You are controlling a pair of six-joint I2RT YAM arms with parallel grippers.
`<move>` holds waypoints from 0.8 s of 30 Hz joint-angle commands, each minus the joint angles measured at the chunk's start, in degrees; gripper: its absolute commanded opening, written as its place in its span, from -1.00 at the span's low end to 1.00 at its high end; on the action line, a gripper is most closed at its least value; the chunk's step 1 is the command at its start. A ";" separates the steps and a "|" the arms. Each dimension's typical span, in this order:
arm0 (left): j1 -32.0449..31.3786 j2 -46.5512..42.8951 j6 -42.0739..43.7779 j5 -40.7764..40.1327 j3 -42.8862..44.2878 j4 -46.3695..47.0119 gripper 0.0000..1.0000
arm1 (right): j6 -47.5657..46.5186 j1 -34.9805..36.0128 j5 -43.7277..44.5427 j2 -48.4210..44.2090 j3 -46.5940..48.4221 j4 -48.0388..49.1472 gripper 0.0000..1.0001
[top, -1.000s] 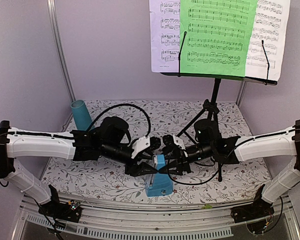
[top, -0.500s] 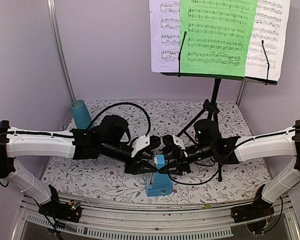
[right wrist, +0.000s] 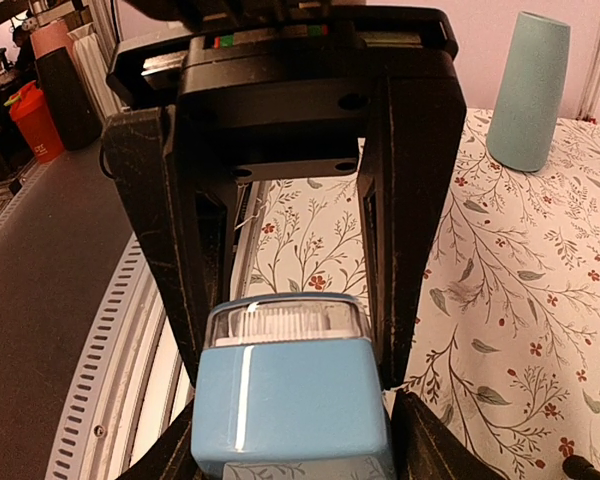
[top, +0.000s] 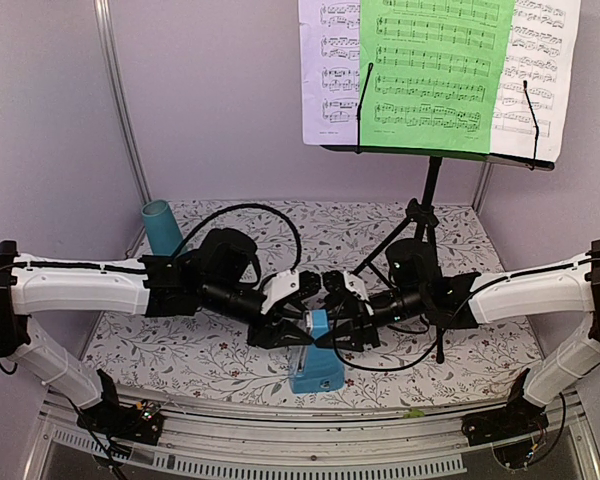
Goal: Set up the instrument practice props
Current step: Open the cover of the metronome.
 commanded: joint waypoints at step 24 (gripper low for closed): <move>0.55 -6.46 -3.00 2.81 -3.22 8.94 -0.24 | -3.74 1.38 13.39 0.89 -0.08 -6.27 -0.60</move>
